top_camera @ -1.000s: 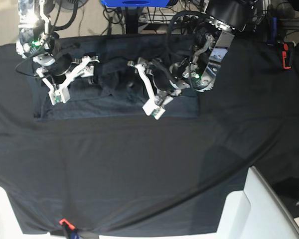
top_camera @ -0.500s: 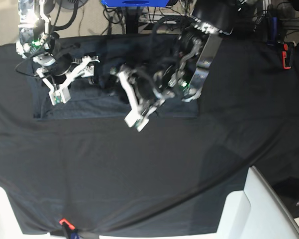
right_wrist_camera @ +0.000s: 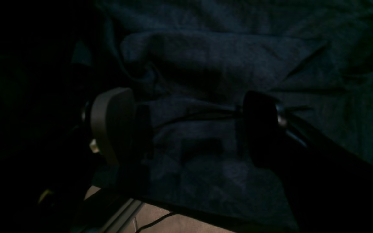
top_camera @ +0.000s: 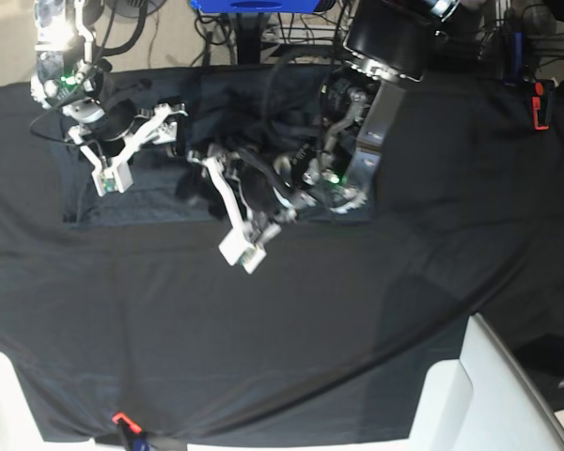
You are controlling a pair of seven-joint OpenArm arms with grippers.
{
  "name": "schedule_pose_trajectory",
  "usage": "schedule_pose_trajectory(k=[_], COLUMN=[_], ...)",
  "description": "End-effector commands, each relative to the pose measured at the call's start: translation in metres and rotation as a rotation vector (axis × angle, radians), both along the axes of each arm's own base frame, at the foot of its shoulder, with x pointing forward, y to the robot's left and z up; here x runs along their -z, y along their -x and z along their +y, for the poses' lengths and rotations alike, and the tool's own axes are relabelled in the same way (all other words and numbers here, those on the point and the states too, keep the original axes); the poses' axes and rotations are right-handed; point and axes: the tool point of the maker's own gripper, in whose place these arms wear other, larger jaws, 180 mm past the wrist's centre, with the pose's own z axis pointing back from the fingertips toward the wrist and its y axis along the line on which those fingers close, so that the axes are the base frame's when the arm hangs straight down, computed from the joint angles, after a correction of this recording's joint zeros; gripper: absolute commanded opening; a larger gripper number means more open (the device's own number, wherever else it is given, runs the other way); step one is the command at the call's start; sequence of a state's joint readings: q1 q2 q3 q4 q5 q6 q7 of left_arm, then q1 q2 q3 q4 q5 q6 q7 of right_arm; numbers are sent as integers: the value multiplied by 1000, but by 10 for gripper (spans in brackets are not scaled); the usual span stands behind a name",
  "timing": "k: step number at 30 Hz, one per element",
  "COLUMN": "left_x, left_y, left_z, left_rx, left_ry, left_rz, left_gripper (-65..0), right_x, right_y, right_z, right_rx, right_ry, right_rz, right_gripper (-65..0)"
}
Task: Fold the T-shirt properly
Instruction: 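Press and smooth the folded side with the left gripper, then withdraw it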
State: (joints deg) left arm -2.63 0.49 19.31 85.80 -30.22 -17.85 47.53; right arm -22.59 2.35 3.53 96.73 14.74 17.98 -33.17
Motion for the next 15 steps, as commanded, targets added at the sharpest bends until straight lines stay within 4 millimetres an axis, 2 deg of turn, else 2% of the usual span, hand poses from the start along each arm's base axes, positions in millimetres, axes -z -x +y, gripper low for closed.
schedule_pose_trajectory(k=[1, 5, 9, 11, 15], left_x=[-13, -5, 13, 21, 26], left_y=[-9, -3, 8, 12, 9], left_z=[8, 56, 88, 97, 116], left_rx=[-36, -166, -216, -247, -323], left_ry=[6, -97, -176, -201, -242], left_rz=[-41, -6, 38, 62, 84], left_gripper=[-364, -650, -650, -650, -650], right_x=[-7, -6, -6, -6, -6], right_y=[-5, -4, -4, -3, -3], right_z=[0, 0, 0, 2, 2], right_rx=[-1, 0, 0, -3, -5], right_ry=[-9, -10, -10, -11, -11], right_rz=[-32, -29, -29, -29, -29], right_gripper=[-155, -155, -155, -155, -155])
